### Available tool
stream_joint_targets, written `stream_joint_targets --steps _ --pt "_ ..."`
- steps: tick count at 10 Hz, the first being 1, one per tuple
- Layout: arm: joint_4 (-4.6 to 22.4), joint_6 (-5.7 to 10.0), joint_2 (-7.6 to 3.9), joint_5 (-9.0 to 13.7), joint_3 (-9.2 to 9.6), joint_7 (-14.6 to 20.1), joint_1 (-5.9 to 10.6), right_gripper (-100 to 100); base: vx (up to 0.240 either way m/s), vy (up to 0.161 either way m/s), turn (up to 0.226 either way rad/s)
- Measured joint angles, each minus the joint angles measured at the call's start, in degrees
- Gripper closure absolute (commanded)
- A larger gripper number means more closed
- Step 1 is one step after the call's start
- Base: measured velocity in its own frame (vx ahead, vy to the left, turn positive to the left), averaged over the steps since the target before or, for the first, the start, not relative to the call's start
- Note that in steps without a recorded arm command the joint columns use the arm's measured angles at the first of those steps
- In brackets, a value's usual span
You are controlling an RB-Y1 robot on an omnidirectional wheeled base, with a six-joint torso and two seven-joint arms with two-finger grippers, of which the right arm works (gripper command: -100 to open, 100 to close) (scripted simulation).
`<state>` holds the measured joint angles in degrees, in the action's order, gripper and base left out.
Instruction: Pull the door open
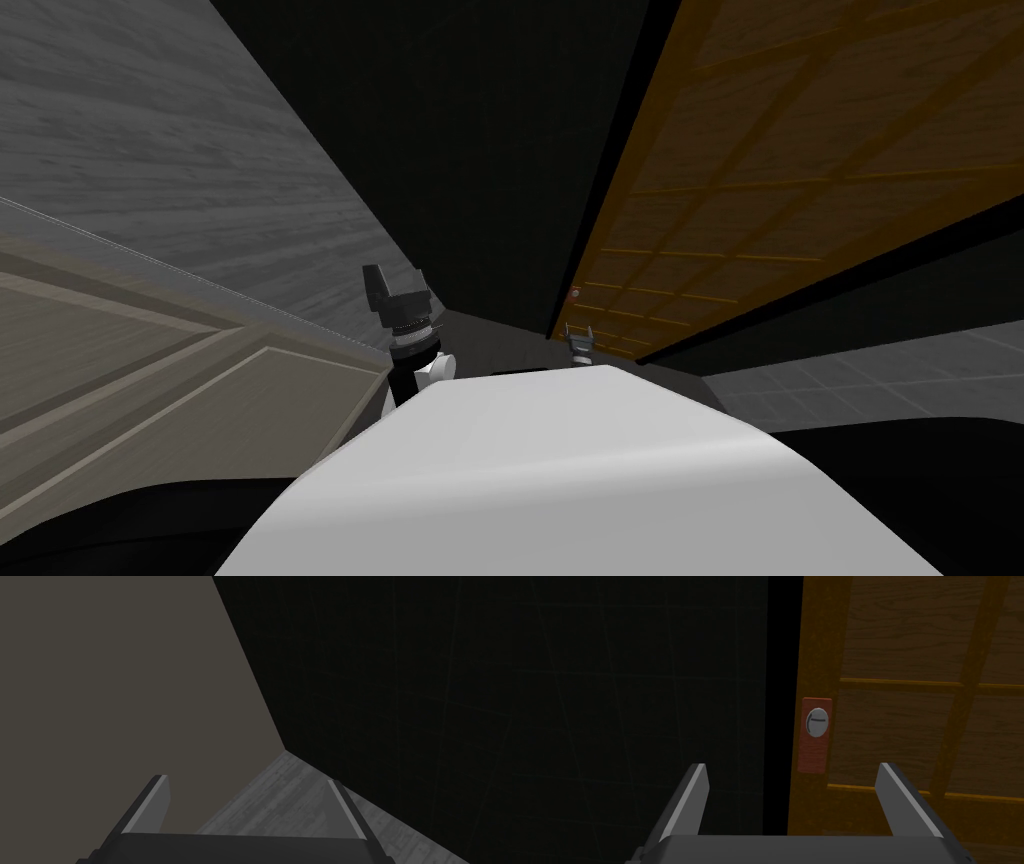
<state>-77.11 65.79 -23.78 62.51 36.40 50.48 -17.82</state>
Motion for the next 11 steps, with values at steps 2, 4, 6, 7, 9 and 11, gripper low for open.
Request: stream_joint_targets --steps 2,4,6,7,9,11 --pt "1.8 1.11 -0.75 2.0 1.21 1.8 0.19 -100 0.113 -0.044 0.050" --pt "4.2 2.19 -1.60 4.7 2.63 3.8 0.74 -100 0.152 -0.043 0.059" --pt "6.2 3.53 -2.64 7.3 4.19 5.9 0.84 -100 0.127 -0.038 0.052" --pt "7.0 4.00 -3.10 8.7 4.85 6.7 1.01 -100 0.128 -0.033 0.045" --pt "8.6 5.14 -3.72 10.7 6.19 8.1 1.11 -100 0.113 -0.045 0.044" --pt "11.1 6.15 -4.27 12.9 7.41 10.1 1.72 -100 0.158 -0.064 0.046"
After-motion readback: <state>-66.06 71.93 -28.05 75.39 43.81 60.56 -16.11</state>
